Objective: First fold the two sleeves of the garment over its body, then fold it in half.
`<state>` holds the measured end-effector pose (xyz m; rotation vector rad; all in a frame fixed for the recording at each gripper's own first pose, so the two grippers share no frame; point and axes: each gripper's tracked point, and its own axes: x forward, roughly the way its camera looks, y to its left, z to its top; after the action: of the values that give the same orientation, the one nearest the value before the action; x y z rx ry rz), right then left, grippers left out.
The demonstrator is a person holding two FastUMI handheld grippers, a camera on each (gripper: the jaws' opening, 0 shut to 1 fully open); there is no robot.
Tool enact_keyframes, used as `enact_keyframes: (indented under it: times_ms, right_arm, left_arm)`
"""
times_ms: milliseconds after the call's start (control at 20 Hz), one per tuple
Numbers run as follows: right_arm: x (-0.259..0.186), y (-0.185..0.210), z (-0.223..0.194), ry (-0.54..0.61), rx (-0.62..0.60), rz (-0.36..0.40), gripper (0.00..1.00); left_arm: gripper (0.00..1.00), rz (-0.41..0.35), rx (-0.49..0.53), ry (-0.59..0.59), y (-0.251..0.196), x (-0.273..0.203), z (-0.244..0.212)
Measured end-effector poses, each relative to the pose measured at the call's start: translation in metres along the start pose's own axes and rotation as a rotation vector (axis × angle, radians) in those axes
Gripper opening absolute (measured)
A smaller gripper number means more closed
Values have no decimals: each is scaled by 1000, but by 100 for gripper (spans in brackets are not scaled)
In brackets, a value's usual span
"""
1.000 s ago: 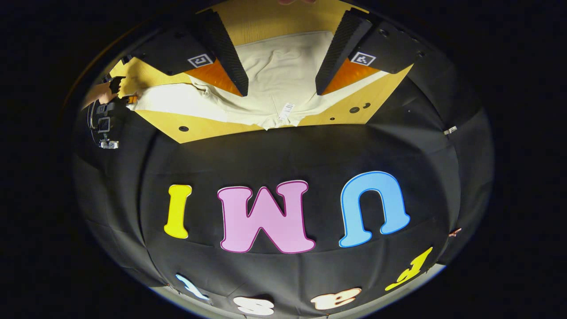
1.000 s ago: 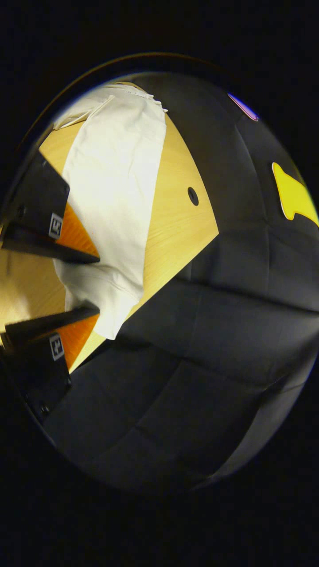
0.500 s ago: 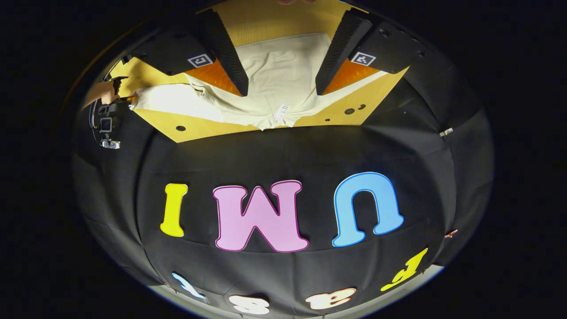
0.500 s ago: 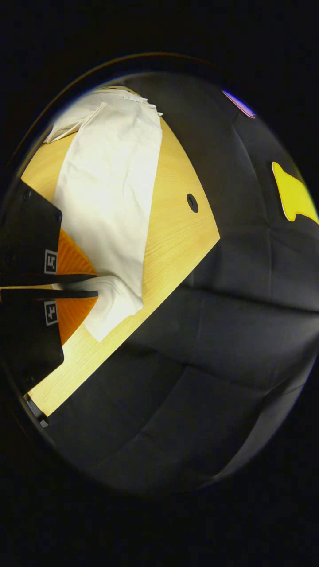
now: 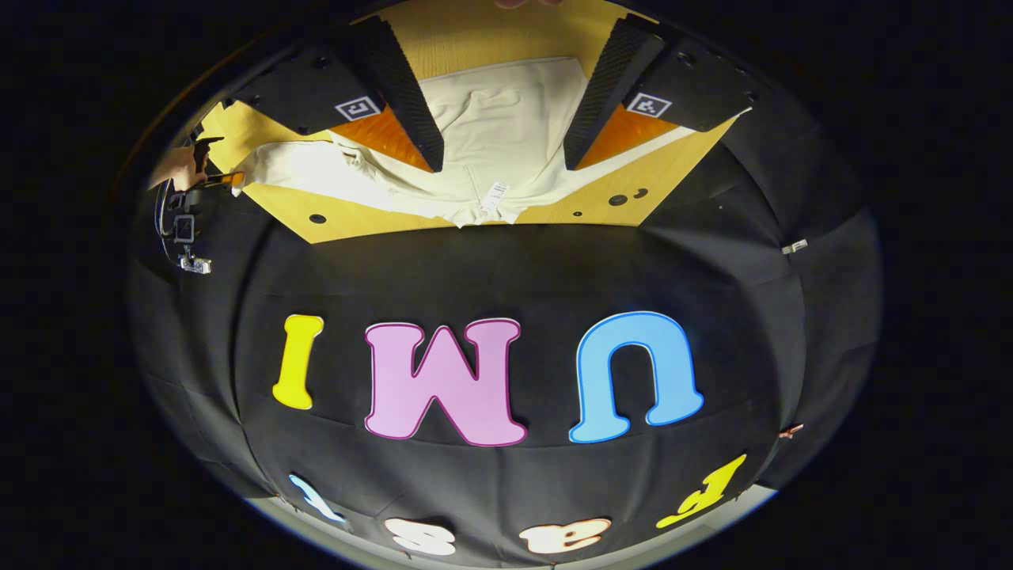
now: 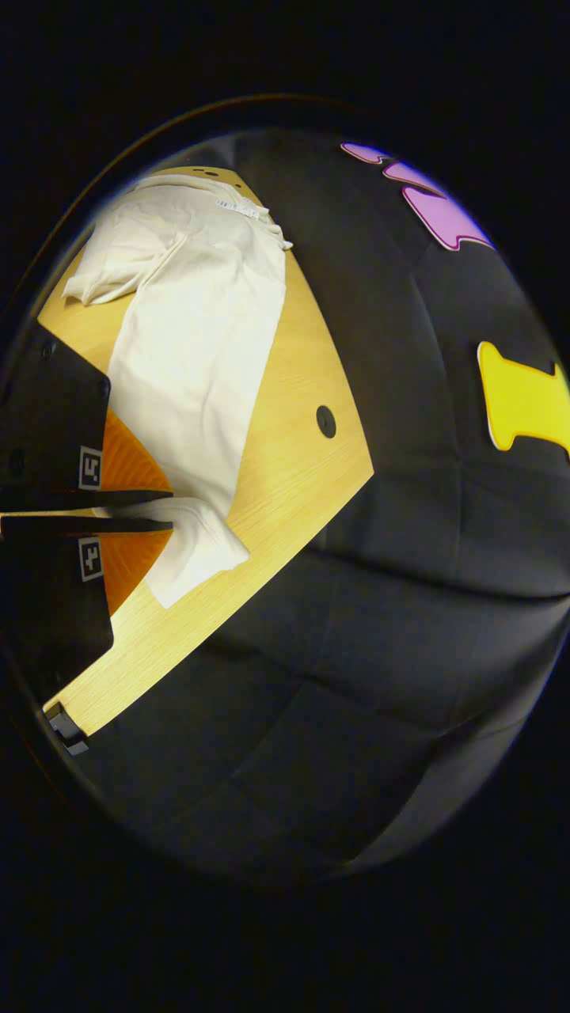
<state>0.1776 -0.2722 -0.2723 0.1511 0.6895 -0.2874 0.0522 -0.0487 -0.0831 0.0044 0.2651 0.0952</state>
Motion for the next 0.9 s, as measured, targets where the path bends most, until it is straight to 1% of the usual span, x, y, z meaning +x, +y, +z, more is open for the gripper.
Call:
enact_keyframes:
  times_ms: [150,300,400,700,900]
  right_arm:
    - [-14,34,31,-47,-1,39,7]
    - [-31,80,66,-104,-51,98,7]
    - [-39,111,83,-125,-60,137,7]
    - [-48,204,98,-141,-72,244,6]
    - [-53,268,90,-110,-19,325,7]
  left_arm:
    - [97,14,-24,-10,19,-3,2]
    - [97,36,-46,-24,41,-5,3]
    - [97,52,-66,-23,56,-9,1]
    - [97,126,-92,-25,102,-20,-7]
    - [97,164,-128,-22,126,-28,-12]
